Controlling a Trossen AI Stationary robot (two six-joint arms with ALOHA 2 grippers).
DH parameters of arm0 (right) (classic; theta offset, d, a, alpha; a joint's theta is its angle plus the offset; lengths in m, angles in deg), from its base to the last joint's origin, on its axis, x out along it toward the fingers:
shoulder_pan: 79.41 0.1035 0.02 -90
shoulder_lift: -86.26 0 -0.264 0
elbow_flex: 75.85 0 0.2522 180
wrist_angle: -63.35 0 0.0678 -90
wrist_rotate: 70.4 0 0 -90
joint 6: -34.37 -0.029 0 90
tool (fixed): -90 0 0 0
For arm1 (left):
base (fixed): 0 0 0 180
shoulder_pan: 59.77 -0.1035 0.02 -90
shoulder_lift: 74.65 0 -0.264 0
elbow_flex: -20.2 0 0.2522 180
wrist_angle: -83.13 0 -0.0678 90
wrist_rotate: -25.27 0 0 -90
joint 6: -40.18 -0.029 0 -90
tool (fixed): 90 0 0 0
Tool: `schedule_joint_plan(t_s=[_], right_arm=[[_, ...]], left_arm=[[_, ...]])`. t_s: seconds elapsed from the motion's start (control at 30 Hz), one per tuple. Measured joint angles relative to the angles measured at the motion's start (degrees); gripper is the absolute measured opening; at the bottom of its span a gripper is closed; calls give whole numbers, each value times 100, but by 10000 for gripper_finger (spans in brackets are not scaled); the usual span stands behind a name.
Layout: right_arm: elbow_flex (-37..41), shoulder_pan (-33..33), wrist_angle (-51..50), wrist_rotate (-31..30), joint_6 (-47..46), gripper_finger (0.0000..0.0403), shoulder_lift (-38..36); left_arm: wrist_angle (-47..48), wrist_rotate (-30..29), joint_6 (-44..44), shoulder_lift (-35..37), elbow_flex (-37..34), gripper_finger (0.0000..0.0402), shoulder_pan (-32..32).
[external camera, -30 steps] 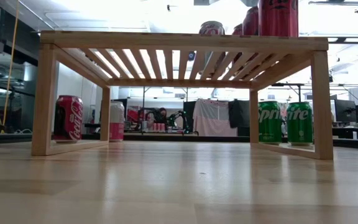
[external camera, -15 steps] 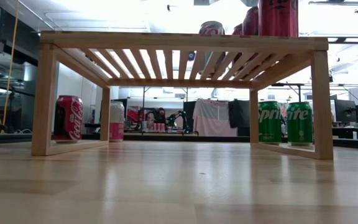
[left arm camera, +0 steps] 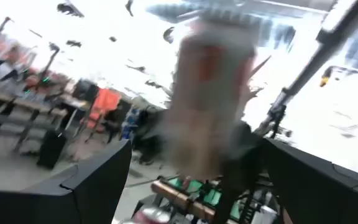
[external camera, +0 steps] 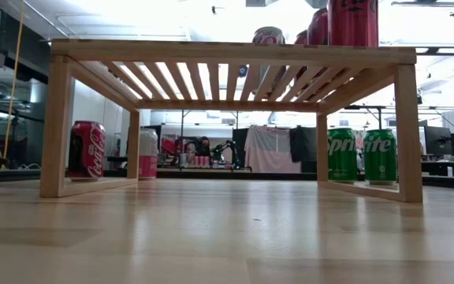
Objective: Place canned beverage on shelf
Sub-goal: Put the bottom left silver soda can on the shelf
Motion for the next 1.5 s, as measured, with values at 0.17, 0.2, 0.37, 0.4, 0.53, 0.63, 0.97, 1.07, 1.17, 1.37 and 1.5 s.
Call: schedule_joint_plan(t_s=[0.17,0.2,0.37,0.4,0.53,0.63,0.97,1.07,1.17,1.37,1.5], right_arm=[[303,40,432,-40,-405,285,42],[337,80,459,-23,-440,285,45],[389,280,775,-18,-490,285,146],[389,322,841,-18,-483,285,176],[389,391,757,-125,-520,285,247],[389,414,666,-201,-523,285,247],[389,421,575,-190,-512,285,231],[389,414,540,-172,-470,285,203],[389,385,414,-200,-297,301,118],[369,102,-580,-256,-490,361,-532],[389,-14,-1625,-283,-439,324,-1061]], left_arm=[[395,235,-646,0,389,353,-107],[506,267,-721,-2,465,353,-156],[1326,658,-715,-2,816,353,-485],[1436,785,-631,-6,859,353,-563],[1545,1209,-446,-22,970,353,-759],[1524,1377,-436,-20,1017,353,-810],[1571,1375,-411,-20,1079,278,-822],[1588,1325,-459,-20,1079,278,-820],[1673,1283,-643,42,1079,278,-811],[2391,262,-1151,598,1072,278,-839],[2838,314,-1097,808,1070,278,-825]])
